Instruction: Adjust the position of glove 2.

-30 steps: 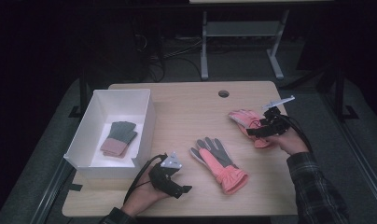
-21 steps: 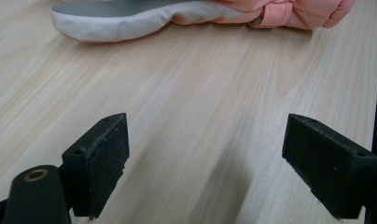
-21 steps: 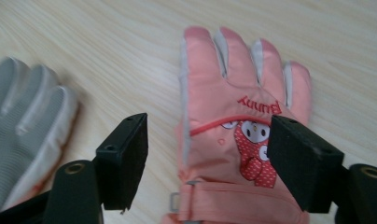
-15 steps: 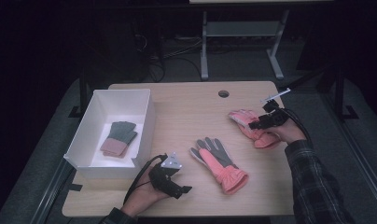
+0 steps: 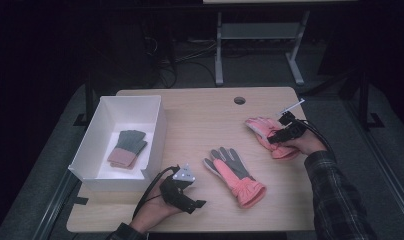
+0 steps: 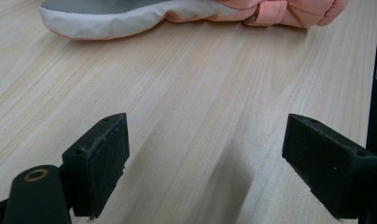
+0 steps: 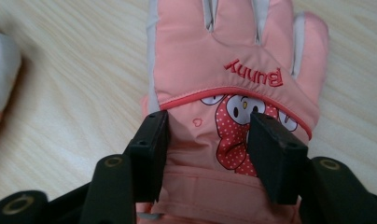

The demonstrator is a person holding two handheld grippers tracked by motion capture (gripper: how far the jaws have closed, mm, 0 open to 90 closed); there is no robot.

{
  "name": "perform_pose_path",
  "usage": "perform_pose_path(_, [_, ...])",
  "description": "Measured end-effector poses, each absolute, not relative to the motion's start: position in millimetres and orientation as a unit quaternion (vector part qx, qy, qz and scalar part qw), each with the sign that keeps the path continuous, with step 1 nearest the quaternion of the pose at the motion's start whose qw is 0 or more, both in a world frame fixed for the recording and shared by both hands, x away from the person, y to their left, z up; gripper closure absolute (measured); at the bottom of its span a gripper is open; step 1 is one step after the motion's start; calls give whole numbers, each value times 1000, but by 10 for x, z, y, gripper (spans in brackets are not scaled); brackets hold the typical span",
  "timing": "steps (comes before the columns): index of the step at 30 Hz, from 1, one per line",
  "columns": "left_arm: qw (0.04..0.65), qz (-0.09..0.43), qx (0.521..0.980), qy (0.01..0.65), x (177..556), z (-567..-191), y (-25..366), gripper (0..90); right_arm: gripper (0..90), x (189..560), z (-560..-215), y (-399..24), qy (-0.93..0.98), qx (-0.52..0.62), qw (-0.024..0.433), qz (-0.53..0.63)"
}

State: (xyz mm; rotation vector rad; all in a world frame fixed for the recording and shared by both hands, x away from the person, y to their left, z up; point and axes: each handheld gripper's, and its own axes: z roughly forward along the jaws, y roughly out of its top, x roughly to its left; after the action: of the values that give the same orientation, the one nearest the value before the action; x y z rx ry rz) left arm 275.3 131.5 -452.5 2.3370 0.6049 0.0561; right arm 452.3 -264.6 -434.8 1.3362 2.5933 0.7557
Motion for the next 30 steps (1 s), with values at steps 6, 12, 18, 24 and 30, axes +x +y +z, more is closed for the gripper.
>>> perform_pose_path(6, [354, 22, 906, 232, 2756, -4525, 1309, 146, 630, 4519, -4375, -2594, 867, 429, 73, 241])
perform_pose_path(12, [350, 20, 907, 234, 2756, -4538, 1309, 148, 821, 4470, -4360, -2646, 862, 427, 80, 261])
perform_pose_path(18, [351, 24, 905, 237, 2760, -4536, 1312, 150, 871, 4420, -4323, -2683, 854, 428, 87, 282])
perform_pose_path(24, [354, 22, 903, 242, 2764, -4536, 1304, 150, 877, 4358, -4201, -2708, 846, 433, 78, 301])
perform_pose_path(30, [353, 25, 904, 239, 2758, -4532, 1310, 150, 876, 4223, -4013, -2730, 835, 439, 76, 321])
